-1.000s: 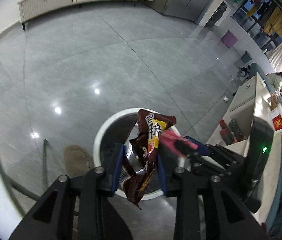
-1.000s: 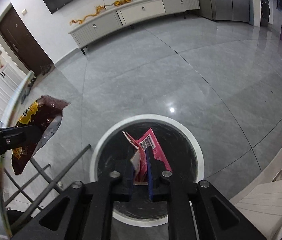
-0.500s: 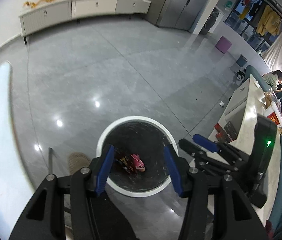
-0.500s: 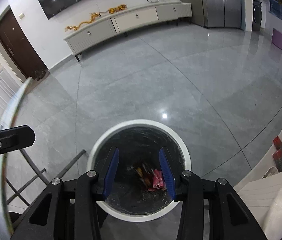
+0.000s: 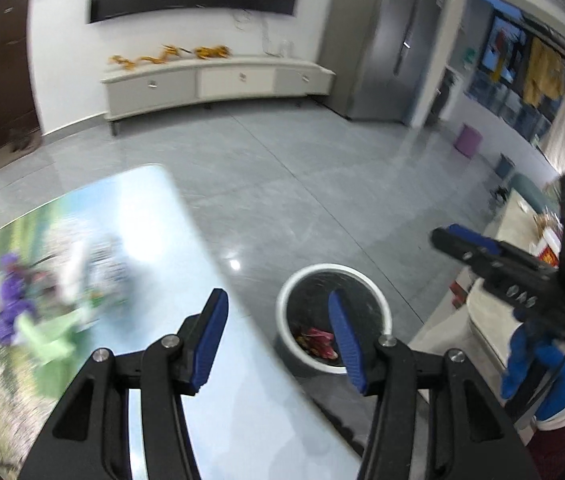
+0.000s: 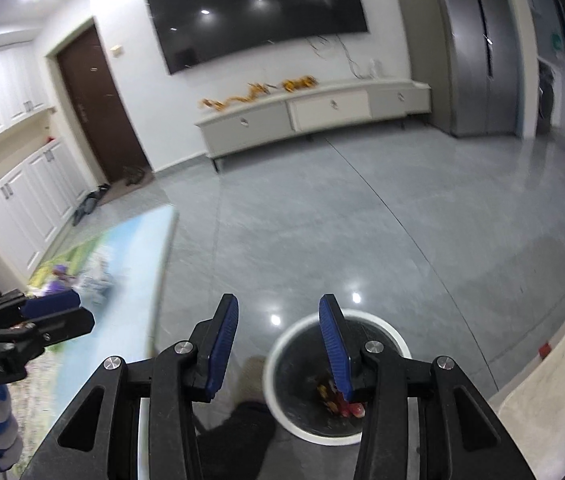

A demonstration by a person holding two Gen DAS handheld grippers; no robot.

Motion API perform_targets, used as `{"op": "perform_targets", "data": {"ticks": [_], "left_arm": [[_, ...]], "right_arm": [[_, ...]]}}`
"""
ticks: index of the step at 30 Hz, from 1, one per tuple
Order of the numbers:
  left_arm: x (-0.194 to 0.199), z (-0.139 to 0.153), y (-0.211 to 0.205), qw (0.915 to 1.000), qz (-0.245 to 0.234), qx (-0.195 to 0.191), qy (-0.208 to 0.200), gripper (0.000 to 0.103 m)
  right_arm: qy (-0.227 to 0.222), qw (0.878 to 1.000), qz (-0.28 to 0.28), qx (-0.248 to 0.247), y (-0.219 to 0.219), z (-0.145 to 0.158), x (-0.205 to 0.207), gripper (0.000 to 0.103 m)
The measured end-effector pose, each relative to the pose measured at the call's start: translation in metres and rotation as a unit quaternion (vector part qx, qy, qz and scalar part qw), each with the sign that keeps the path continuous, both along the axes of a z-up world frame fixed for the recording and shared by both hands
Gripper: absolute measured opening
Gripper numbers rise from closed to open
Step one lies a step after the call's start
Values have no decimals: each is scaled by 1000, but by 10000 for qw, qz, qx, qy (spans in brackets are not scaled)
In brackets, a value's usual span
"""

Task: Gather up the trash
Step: 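Return both tools to the table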

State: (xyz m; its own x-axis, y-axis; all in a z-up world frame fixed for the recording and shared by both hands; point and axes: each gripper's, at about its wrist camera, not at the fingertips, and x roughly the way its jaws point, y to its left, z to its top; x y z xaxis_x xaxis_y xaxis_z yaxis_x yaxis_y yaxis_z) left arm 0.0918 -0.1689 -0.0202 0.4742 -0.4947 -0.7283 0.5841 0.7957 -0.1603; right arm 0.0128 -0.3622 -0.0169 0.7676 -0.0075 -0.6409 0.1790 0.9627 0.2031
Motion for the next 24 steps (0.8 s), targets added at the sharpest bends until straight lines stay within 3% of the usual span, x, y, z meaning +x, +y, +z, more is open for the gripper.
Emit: {"op": "perform_targets", "data": {"ticks": [7, 14, 19, 24], "left_arm": [[3, 7, 110, 9958, 882, -223, -113, 56], [21, -21, 207, 9835, 1748, -385, 258, 57], [37, -49, 227, 9757, 2014, -530, 674, 57], [50, -68, 217, 9739, 1962, -622, 957, 57]], "right_arm": [[-239, 9975, 641, -182, 66, 31, 13, 40], [-102, 9916, 1270, -207, 128, 26, 51, 42], [104, 9860, 1659, -150, 169, 8, 81, 48], [343, 9809, 1916, 36, 193, -18, 115, 50]]}}
